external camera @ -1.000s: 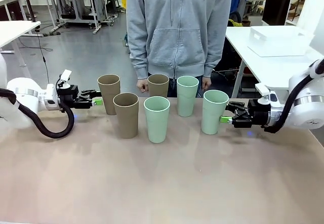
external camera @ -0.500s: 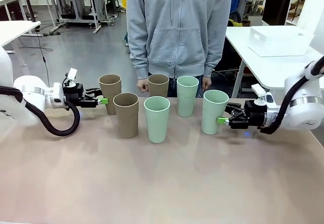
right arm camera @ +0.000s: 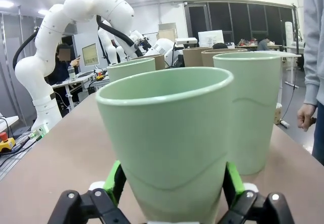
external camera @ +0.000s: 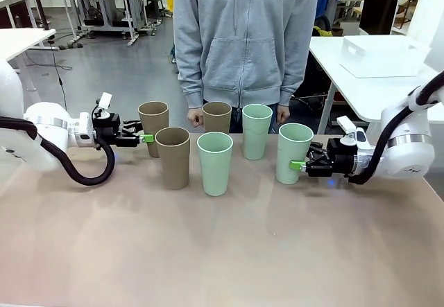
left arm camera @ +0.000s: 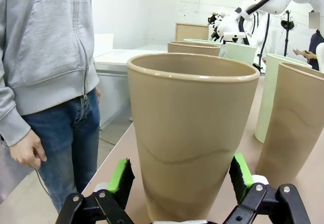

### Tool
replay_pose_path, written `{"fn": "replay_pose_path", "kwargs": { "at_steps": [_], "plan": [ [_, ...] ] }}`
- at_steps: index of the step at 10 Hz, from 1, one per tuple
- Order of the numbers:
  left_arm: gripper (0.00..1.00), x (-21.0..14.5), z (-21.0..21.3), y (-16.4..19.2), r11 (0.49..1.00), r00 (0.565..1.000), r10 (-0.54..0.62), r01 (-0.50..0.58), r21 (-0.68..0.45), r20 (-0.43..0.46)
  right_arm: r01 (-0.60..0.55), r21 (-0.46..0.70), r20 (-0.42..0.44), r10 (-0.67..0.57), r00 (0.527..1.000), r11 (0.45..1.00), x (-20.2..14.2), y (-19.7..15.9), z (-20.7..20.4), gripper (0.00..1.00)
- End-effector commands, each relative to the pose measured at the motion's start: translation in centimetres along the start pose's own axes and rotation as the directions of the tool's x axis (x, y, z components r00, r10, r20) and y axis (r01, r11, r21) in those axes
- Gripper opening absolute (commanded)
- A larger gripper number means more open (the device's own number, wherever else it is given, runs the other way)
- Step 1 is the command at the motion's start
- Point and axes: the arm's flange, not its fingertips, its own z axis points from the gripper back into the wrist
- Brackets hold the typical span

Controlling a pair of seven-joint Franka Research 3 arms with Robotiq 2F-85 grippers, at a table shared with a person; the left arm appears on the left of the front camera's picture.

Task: Stack the cups and store them in the basket.
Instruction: Pick up two Reusable plastic cups , one in each hand.

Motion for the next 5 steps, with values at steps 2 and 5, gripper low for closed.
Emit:
{"fn": "replay_pose_path", "kwargs": {
  "at_steps": [2,5],
  "plan": [
    [1.00,0.2,-1.3,0.5,1.000,1.000,-0.011,0.011,-0.009,0.000,0.008,-0.008,-0.015,-0.008,1.000,1.000,-0.1,-1.0,-1.9,1.00],
    [1.00,0.1,-2.0,0.5,1.000,1.000,0.000,0.001,-0.030,0.008,0.013,-0.001,-0.024,-0.013,1.000,1.000,-0.2,-0.9,-2.2,1.00]
  ]
}}
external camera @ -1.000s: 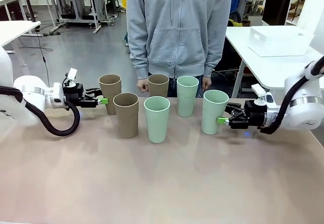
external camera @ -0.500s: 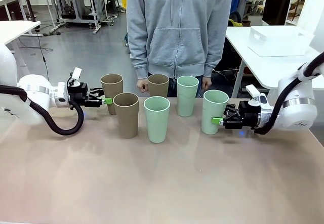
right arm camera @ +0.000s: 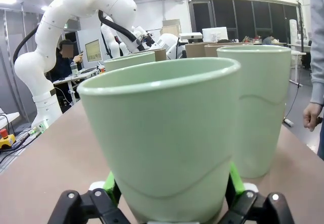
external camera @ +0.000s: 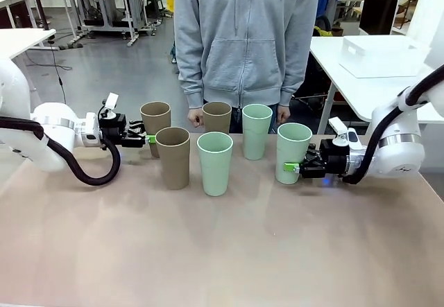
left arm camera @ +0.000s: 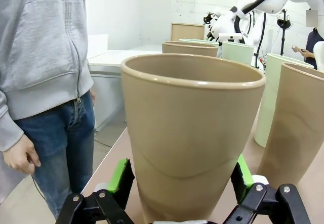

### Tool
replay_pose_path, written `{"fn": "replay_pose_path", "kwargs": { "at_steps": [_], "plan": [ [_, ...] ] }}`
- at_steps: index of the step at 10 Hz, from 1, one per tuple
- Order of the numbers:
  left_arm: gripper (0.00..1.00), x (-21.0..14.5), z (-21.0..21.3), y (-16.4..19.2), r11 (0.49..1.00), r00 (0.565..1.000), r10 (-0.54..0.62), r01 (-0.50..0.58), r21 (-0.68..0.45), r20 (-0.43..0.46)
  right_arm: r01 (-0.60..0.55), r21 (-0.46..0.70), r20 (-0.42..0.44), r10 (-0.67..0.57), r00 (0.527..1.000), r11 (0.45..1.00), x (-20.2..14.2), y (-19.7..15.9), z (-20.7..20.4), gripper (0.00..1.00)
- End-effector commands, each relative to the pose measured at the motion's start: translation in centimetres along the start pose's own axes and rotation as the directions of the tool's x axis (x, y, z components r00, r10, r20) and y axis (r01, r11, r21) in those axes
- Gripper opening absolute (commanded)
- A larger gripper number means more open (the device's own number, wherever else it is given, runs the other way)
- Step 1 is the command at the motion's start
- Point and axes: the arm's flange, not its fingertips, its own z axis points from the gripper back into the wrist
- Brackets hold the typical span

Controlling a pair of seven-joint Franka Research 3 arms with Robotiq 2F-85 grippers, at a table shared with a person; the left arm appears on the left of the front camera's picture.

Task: Stack the cups and store them in the basket.
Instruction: Pick up two Reusable plastic cups , one in each hand.

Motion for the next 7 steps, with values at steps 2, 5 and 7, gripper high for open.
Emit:
{"fn": "replay_pose_path", "kwargs": {
  "at_steps": [2,5,7],
  "plan": [
    [1.00,0.1,-1.2,0.5,1.000,1.000,0.000,0.000,-0.011,0.010,0.017,-0.016,-0.003,-0.017,1.000,1.000,0.2,-0.4,-0.7,1.00],
    [1.00,0.2,-2.1,0.6,1.000,1.000,-0.007,0.008,-0.019,0.019,0.020,-0.014,0.002,-0.020,1.000,1.000,0.2,-0.5,-0.9,1.00],
    [1.00,0.4,-2.2,0.6,0.999,1.000,-0.010,0.010,-0.031,0.024,0.025,-0.010,0.013,-0.025,1.000,1.000,0.2,-0.6,-0.9,1.00]
  ]
}}
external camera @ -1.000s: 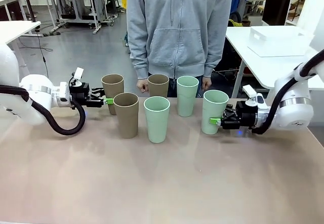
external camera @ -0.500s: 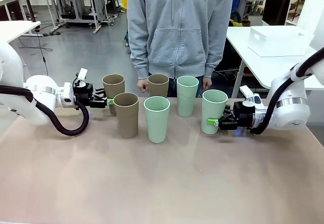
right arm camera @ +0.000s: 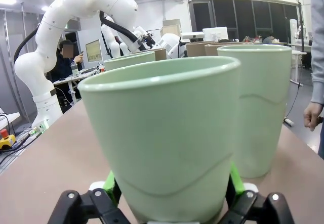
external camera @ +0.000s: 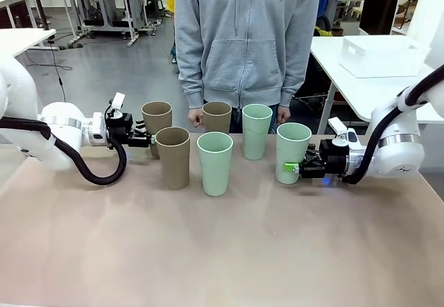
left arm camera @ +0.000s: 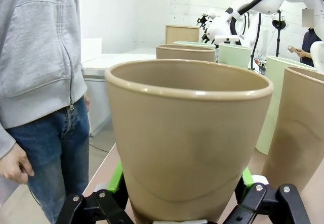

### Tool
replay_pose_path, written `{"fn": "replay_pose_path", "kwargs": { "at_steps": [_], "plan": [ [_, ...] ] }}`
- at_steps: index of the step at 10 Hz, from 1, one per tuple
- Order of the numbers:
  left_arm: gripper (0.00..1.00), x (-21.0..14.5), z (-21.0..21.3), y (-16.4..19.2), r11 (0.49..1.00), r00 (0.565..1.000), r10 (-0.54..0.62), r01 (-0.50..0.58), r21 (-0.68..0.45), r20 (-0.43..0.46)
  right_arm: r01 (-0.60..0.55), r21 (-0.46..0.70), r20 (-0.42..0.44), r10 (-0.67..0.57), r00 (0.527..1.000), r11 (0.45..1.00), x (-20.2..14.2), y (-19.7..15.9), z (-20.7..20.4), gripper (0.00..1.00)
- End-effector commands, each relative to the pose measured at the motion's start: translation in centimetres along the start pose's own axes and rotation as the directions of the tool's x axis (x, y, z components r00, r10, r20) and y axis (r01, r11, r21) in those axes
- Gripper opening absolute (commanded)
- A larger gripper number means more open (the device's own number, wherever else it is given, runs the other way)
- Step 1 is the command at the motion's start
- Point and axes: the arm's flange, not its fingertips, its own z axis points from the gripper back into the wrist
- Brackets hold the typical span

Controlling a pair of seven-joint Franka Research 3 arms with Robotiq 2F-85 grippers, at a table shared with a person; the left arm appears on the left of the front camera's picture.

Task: Stack the cups and store them in the basket.
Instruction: Pick up two Reusable plastic cups , one in each hand.

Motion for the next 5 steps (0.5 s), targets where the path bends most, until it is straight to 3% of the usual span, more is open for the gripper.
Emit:
{"fn": "replay_pose_path", "kwargs": {
  "at_steps": [1,2,3,4,5],
  "plan": [
    [1.00,0.23,-0.27,0.33,1.000,1.000,0.002,-0.002,-0.004,0.015,0.034,-0.006,0.025,-0.034,0.999,0.999,0.39,-0.66,-0.76,1.00],
    [0.92,0.11,-0.13,0.33,1.000,1.000,0.004,-0.004,-0.012,0.019,0.035,-0.001,0.024,-0.035,0.999,0.999,0.42,-0.65,-0.75,0.95],
    [0.81,0.00,-0.04,0.21,1.000,1.000,0.011,-0.010,-0.015,0.020,0.036,0.006,0.028,-0.036,0.999,0.999,0.45,-0.68,-0.79,0.80],
    [0.72,-0.13,0.06,0.17,1.000,1.000,0.015,-0.014,-0.015,0.020,0.040,0.014,0.028,-0.041,0.999,0.999,0.47,-0.68,-0.72,0.75],
    [0.61,-0.19,0.07,0.09,1.000,1.000,0.021,-0.021,-0.015,0.021,0.044,0.019,0.026,-0.044,0.999,0.999,0.46,-0.75,-0.65,0.60]
  ]
}}
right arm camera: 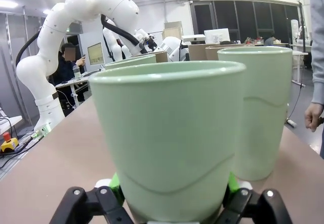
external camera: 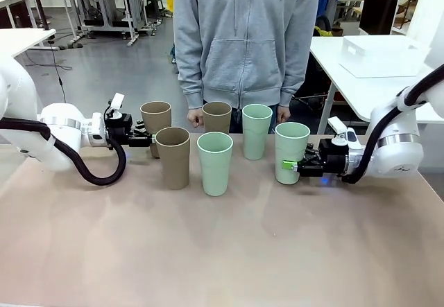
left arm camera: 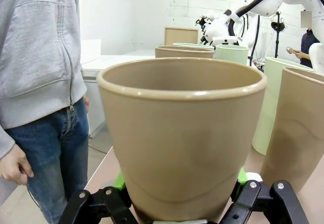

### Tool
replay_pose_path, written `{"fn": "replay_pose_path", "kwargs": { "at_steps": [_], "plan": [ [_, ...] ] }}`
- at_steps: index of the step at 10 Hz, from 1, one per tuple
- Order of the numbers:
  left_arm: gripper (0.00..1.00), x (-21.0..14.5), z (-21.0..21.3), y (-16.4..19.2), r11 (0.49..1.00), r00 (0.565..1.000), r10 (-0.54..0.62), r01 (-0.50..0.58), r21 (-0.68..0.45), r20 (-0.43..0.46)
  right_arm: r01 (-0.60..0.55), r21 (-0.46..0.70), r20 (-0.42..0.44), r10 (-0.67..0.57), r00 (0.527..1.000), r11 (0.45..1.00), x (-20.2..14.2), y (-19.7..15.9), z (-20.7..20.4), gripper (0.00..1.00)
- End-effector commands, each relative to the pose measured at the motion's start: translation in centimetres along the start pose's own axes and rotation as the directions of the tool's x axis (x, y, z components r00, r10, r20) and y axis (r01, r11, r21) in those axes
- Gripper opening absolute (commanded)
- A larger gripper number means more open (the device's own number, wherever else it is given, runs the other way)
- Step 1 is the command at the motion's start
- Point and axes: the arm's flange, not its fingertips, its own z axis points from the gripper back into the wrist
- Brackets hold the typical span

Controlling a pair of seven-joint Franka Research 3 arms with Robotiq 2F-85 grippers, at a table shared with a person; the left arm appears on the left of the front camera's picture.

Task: Stack the cups and store them in the basket.
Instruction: Pick up two Reusable plastic cups , one in each hand.

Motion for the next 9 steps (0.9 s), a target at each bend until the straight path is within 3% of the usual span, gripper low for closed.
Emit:
{"fn": "replay_pose_path", "kwargs": {
  "at_steps": [1,2,3,4,8,9],
  "plan": [
    [0.53,-0.01,-0.08,0.10,1.000,1.000,0.017,-0.017,-0.006,0.009,0.032,0.013,0.017,-0.032,0.999,0.999,0.44,-0.59,-0.30,0.55],
    [0.42,-0.05,-0.05,0.08,1.000,0.999,0.029,-0.029,0.009,0.028,0.035,0.043,0.029,-0.036,0.999,0.998,0.48,-0.58,0.03,0.40],
    [0.33,-0.22,0.02,-0.01,0.998,0.997,0.065,-0.065,0.010,0.048,0.004,0.002,0.002,-0.004,1.000,1.000,-0.03,0.01,-0.02,0.40],
    [0.33,-0.02,0.06,0.00,1.000,1.000,0.005,-0.005,0.001,0.002,0.004,0.002,0.002,-0.004,1.000,1.000,-0.03,0.01,-0.02,0.40],
    [0.33,-0.02,0.06,0.00,1.000,1.000,0.005,-0.005,0.001,0.002,0.004,0.002,0.002,-0.004,1.000,1.000,-0.03,0.01,-0.02,0.40],
    [0.84,-0.07,0.15,-0.01,1.000,1.000,0.019,-0.019,0.001,0.008,0.010,0.009,0.008,-0.011,1.000,1.000,-0.14,0.07,0.07,0.84]
  ]
}}
